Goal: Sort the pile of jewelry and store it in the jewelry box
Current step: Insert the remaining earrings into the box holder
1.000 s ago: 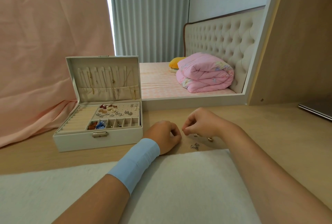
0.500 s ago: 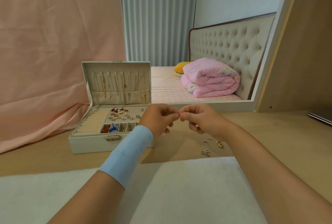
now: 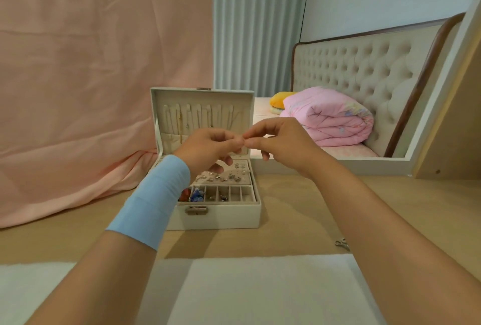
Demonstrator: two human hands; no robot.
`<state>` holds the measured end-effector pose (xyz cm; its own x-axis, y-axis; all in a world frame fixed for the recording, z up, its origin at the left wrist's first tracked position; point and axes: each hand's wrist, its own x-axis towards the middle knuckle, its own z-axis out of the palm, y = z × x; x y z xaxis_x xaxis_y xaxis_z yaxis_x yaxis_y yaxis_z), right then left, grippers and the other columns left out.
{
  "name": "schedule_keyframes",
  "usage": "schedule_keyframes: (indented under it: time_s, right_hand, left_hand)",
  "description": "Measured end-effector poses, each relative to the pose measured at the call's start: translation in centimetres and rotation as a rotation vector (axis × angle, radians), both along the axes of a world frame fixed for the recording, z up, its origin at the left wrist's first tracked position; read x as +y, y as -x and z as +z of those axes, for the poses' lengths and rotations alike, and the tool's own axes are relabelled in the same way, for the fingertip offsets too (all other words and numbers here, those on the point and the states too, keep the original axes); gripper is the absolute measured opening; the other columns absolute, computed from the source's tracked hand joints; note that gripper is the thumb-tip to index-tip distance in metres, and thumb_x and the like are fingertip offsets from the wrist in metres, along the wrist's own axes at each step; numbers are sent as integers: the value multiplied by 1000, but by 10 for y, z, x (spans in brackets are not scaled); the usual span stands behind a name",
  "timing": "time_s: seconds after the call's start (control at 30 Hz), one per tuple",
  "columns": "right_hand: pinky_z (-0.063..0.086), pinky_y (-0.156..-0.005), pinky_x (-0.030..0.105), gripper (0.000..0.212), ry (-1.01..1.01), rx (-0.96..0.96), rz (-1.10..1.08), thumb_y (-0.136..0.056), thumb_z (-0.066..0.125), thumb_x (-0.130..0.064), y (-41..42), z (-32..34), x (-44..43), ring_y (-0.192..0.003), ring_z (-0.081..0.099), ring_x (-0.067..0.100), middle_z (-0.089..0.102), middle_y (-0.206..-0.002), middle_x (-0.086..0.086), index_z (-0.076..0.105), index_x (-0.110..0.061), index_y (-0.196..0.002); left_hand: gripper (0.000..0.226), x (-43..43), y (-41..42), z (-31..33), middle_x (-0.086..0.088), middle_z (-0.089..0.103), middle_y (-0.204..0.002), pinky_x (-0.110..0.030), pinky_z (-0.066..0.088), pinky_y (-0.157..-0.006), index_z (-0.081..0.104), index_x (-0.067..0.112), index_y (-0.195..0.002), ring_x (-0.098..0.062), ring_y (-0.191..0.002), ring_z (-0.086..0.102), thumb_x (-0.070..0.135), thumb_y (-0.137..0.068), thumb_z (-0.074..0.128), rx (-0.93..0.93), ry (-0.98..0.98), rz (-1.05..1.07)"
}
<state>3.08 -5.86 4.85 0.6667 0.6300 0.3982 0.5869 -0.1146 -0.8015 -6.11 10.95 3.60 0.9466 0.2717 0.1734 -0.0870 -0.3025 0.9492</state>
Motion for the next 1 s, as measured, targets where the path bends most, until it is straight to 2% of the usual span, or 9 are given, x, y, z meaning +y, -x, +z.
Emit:
schedule_keyframes:
  time_s: [0.13, 0.27, 0.5, 0.67, 0.77, 0.83, 0.9, 1.0]
  right_hand:
    - [49, -54, 18, 13, 43, -77, 45, -81, 82, -5, -8, 2, 19, -52, 55, 5, 76, -89, 8, 79, -13, -91]
    - [51, -56, 20, 15, 28, -95, 66, -80, 83, -6, -17, -4, 33, -52, 56, 9, 75, -78, -4, 79, -17, -89]
    - [40, -47, 11, 8, -36, 33, 125, -86, 78, -7, -22, -21, 42, -51, 53, 12, 73, -70, -7, 78, -12, -92]
    - [40, -46, 10, 8, 0, 31, 124, -93, 70, -8, -26, -25, 43, -51, 52, 14, 74, -80, 1, 76, -14, -94]
    - [41, -49, 12, 9, 32, 3, 60, -96, 68, -14, -32, -28, 44, -50, 53, 10, 73, -83, -1, 74, -17, -92]
    - [46, -60, 20, 8, 122, -112, -35, -94, 70, -20, -39, -35, 45, -53, 54, 2, 73, -86, -4, 74, -21, -88]
    - [50, -73, 30, 10, 310, -282, -130, -90, 72, -28, -46, -43, 46, -66, 58, -2, 71, -89, -12, 72, -31, -81]
    - [53, -84, 39, 9, 525, -405, -219, -87, 72, -35, -44, -49, 47, -88, 60, 7, 65, -99, -12, 71, -37, -79]
  left_hand:
    - [15, 20, -3, -5, 4, 70, -81, -25, 51, -55, 75, 16, -96, -10, -65, 61, 29, -91, 68, 49, 64, -30]
    - [12, 32, -8, -10, 3, 69, -81, -24, 48, -52, 73, 17, -95, -12, -66, 59, 26, -93, 66, 67, 118, -43]
    - [13, 45, -12, -15, 1, 67, -83, -23, 46, -49, 71, 14, -100, -11, -64, 58, 23, -93, 65, 129, 203, -122]
    - [19, 42, -15, -19, 2, 70, -84, -22, 46, -50, 73, 13, -104, -10, -63, 58, 26, -92, 68, 148, 196, -62]
    - [20, 40, -17, -21, 3, 73, -86, -23, 48, -52, 74, 17, -105, -10, -64, 60, 28, -89, 71, 141, 177, -13]
    - [16, 39, -18, -22, 4, 74, -85, -23, 50, -53, 73, 20, -103, -8, -63, 61, 26, -88, 72, 113, 140, 48]
    - [11, 39, -19, -22, 7, 74, -81, -22, 51, -53, 72, 19, -99, -7, -60, 61, 25, -89, 72, 69, 127, 110]
    - [14, 40, -19, -22, 7, 74, -83, -20, 50, -51, 72, 16, -96, -6, -60, 59, 28, -89, 71, 32, 97, 166]
